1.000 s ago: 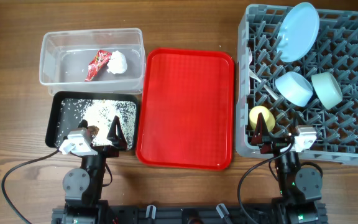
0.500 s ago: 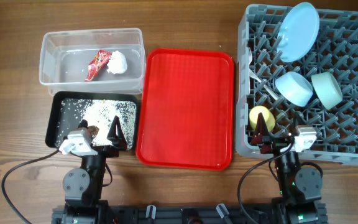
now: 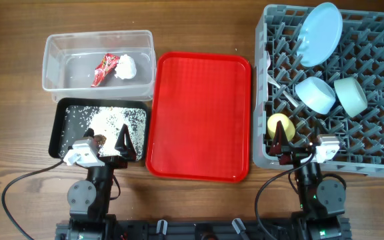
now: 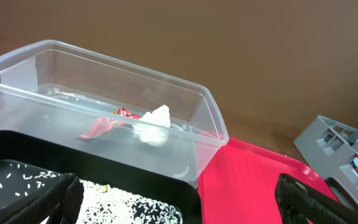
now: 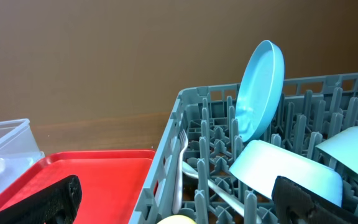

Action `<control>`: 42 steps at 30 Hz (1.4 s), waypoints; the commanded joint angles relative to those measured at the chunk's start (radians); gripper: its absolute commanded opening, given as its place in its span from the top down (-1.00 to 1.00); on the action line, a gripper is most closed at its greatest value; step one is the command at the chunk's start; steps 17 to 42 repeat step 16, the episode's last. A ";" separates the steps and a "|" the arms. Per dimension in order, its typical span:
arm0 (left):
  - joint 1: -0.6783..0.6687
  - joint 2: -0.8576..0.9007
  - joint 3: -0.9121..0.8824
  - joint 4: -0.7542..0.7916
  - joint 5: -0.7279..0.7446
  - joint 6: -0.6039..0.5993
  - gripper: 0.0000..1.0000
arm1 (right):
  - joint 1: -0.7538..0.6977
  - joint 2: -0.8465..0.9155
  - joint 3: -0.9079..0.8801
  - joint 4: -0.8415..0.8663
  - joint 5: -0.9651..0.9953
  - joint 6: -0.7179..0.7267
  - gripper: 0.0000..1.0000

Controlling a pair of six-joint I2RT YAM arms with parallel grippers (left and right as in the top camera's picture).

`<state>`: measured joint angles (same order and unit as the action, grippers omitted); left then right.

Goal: Sort waste into correct bins and load items into the dishwasher rack

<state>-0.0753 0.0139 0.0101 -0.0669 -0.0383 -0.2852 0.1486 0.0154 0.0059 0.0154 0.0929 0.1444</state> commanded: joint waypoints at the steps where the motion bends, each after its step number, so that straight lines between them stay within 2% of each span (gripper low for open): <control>1: 0.008 -0.006 -0.005 0.000 0.004 0.016 -1.00 | -0.006 -0.011 -0.001 0.002 -0.012 -0.003 -0.99; 42: 0.008 -0.006 -0.005 0.000 0.004 0.016 -1.00 | -0.006 -0.011 -0.001 0.002 -0.012 -0.004 -1.00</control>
